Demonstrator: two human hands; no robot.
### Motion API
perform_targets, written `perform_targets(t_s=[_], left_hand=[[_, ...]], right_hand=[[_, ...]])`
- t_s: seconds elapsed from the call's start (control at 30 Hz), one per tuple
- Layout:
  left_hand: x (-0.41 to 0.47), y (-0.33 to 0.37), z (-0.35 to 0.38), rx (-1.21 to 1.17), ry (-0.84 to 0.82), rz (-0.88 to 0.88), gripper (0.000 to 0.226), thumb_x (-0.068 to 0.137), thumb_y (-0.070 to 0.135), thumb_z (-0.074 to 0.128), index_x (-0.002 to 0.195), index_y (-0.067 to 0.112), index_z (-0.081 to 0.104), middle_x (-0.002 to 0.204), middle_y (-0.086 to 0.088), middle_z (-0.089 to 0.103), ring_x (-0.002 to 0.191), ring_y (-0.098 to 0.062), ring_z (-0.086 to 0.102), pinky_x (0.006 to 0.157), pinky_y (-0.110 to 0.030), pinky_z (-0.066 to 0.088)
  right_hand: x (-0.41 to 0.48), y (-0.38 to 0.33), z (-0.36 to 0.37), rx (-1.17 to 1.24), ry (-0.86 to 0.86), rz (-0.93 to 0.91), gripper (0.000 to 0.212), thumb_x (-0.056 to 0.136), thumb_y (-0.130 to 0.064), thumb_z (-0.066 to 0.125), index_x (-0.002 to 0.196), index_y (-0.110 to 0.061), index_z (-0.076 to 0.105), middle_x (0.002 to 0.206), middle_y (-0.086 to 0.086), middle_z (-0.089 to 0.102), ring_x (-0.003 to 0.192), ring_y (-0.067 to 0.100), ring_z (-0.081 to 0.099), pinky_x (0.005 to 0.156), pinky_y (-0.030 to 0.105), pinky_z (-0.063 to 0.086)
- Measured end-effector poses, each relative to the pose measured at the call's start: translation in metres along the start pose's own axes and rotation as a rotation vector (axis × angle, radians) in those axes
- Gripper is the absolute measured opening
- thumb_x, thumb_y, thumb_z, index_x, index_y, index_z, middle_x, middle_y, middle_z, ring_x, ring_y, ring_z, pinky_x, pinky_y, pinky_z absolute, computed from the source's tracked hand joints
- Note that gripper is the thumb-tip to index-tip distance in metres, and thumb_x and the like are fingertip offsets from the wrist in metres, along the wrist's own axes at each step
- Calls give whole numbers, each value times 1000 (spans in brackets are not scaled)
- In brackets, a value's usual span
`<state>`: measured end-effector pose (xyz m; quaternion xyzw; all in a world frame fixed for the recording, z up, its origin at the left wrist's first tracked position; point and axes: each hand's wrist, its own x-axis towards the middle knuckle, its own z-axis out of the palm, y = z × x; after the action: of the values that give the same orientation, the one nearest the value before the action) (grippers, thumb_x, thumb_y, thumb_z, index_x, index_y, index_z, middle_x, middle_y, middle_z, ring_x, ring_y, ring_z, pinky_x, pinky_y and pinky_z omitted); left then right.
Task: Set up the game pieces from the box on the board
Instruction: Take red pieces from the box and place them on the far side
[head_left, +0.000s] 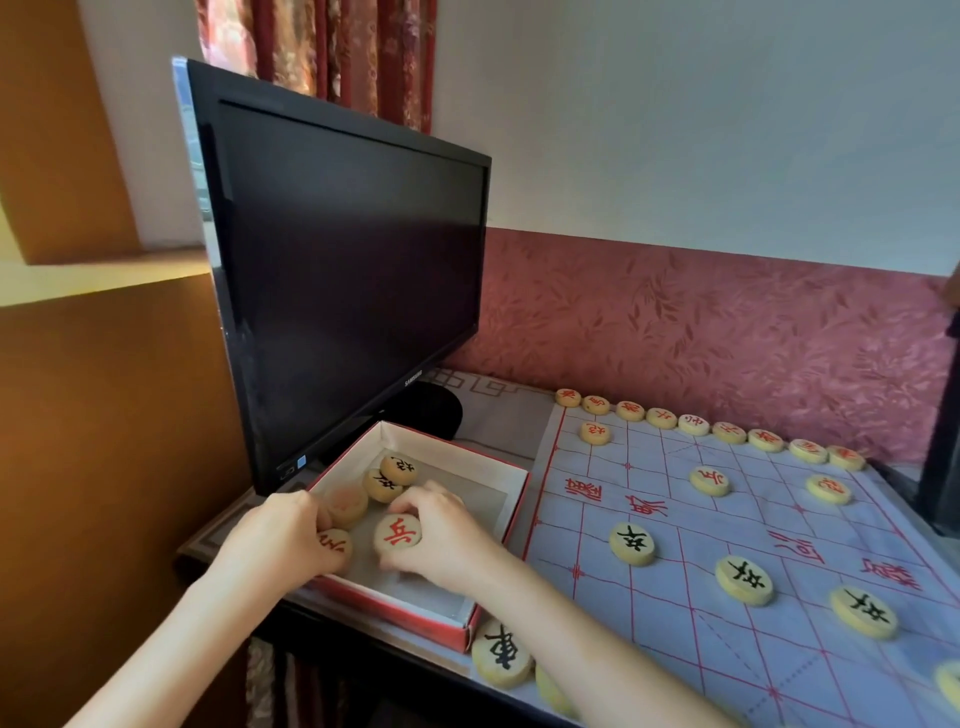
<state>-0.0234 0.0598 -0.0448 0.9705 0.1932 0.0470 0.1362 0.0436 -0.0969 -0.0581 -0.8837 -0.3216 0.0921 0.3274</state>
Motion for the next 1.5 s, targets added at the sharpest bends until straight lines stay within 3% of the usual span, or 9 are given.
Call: perform_targets(t_s=[0.13, 0.37, 0.57, 0.93, 1.1, 1.23, 1.5], left_hand=[[-8, 12, -2, -131, 76, 29, 41, 66, 42, 72, 103, 25, 64, 102, 2, 65, 87, -15, 62, 74, -25, 53], [-4, 75, 2, -395, 111, 279, 40, 67, 36, 77, 103, 25, 64, 92, 9, 65, 80, -3, 60, 68, -14, 43], [5, 146, 24, -403, 79, 465, 33, 72, 34, 71, 102, 22, 63, 97, 4, 63, 86, -10, 59, 73, -19, 44], [15, 311, 66, -537, -58, 719, 37, 78, 31, 66, 112, 17, 61, 109, -3, 61, 98, -16, 59, 87, -32, 52], [24, 392, 87, -569, -146, 777, 30, 80, 22, 60, 104, 4, 63, 85, -5, 61, 78, -17, 56, 82, -41, 52], [34, 433, 112, -518, -265, 745, 47, 81, 23, 60, 124, 7, 50, 107, -9, 66, 98, -20, 61, 84, -35, 52], [51, 469, 149, -431, -238, 690, 47, 82, 22, 57, 124, 12, 39, 118, -11, 58, 107, -30, 56, 86, -40, 49]], right_hand=[[-9, 7, -25, 35, 29, -34, 56, 75, -28, 74, 126, -17, 52, 124, 0, 46, 115, 20, 48, 97, 36, 44], [-38, 39, -71, 37, 156, -48, 51, 77, -26, 72, 124, -17, 53, 117, -1, 50, 109, 14, 50, 90, 24, 41], [-79, 87, -125, 16, 270, 71, 48, 74, -26, 75, 117, -20, 56, 116, -2, 53, 106, 13, 54, 93, 28, 46], [-156, 211, -229, 7, 448, 426, 49, 78, -20, 73, 123, -14, 55, 115, -1, 56, 103, 10, 51, 83, 20, 37], [-184, 274, -274, -12, 522, 589, 48, 76, -10, 74, 120, -6, 55, 112, 8, 60, 97, 16, 53, 82, 25, 39], [-197, 311, -291, -4, 570, 658, 50, 74, -7, 75, 119, -4, 56, 110, 10, 61, 96, 18, 54, 82, 25, 39], [-196, 344, -299, 40, 599, 641, 52, 73, -2, 75, 121, -4, 55, 107, 8, 60, 95, 17, 55, 82, 23, 38]])
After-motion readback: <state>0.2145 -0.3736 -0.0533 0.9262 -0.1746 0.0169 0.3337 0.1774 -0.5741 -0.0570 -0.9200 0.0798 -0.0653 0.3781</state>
